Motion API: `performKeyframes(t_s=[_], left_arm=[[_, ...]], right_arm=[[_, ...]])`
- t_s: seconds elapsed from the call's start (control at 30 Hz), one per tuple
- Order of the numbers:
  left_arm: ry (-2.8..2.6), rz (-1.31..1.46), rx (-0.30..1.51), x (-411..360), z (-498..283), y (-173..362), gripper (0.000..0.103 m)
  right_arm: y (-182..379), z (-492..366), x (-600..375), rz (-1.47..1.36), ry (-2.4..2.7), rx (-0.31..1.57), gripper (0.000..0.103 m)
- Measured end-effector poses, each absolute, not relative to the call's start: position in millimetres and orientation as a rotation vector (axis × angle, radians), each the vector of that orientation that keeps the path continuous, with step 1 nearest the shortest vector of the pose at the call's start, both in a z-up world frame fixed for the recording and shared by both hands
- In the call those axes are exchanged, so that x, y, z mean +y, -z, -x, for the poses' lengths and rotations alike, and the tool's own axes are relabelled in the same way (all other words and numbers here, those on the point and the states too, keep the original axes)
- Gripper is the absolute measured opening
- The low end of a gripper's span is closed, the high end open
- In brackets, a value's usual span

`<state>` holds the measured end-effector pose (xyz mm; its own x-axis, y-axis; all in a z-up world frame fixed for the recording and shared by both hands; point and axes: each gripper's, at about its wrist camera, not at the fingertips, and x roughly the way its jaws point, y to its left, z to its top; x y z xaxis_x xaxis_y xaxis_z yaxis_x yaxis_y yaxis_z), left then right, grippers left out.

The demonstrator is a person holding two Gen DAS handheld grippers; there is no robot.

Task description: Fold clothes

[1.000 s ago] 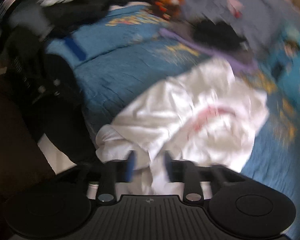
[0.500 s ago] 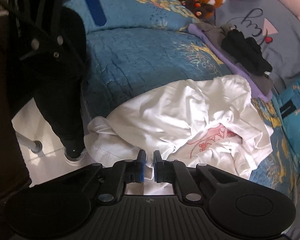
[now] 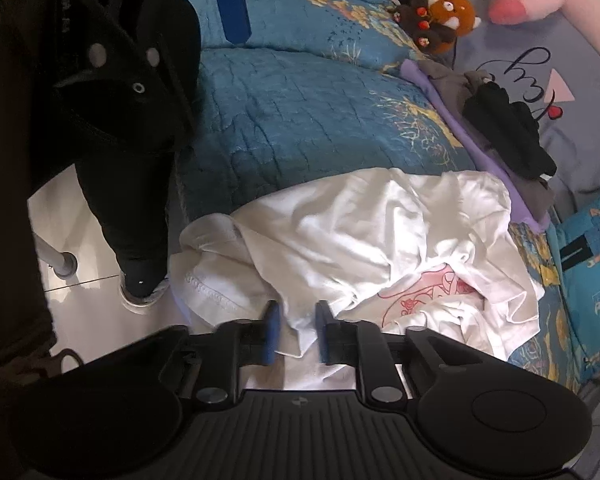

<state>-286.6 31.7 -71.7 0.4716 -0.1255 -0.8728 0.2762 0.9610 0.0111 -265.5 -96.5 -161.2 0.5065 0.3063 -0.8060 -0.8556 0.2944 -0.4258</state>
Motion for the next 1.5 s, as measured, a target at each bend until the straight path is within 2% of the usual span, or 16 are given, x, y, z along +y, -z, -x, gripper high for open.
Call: performKeyframes(t_s=[0.1,0.4,1.07,1.17,1.2,1.23,1.3,1.5], left_arm=[[0.247,-0.157,1.054,31.8,286.8,72.4,0.102],[0.249,-0.16,1.05,30.3,288.3,72.0,0.102],[0.258,-0.183,1.047,23.4,280.2,70.9,0.102],[0.255,-0.186,1.05,20.2,272.6,71.9,0.103],[0.253,-0.183,1.05,19.4,270.1,72.8,0.103],[0.258,-0.175,1.055,18.7,266.4,74.3,0.103],[0.279,-0.154,1.065,18.0,258.6,78.2,0.103],[0.377,0.047,1.162,27.8,220.7,102.1,0.103]], right_arm=[[158.8,260.7,-99.7,0.932,-0.822,0.685,0.004],[122.8,260.8,-127.3,0.654,-0.817,0.725,0.004],[159.3,239.9,-150.2,0.423,-0.797,1.067,0.005],[146.8,242.9,-169.6,0.332,-0.77,1.057,0.014],[141.5,241.6,-184.0,0.268,-0.74,1.048,0.025],[136.2,240.4,-198.5,0.204,-0.71,1.038,0.041],[130.0,236.5,-230.4,0.069,-0.638,1.028,0.057],[163.0,206.2,-318.0,-0.426,-0.537,1.171,0.06]])
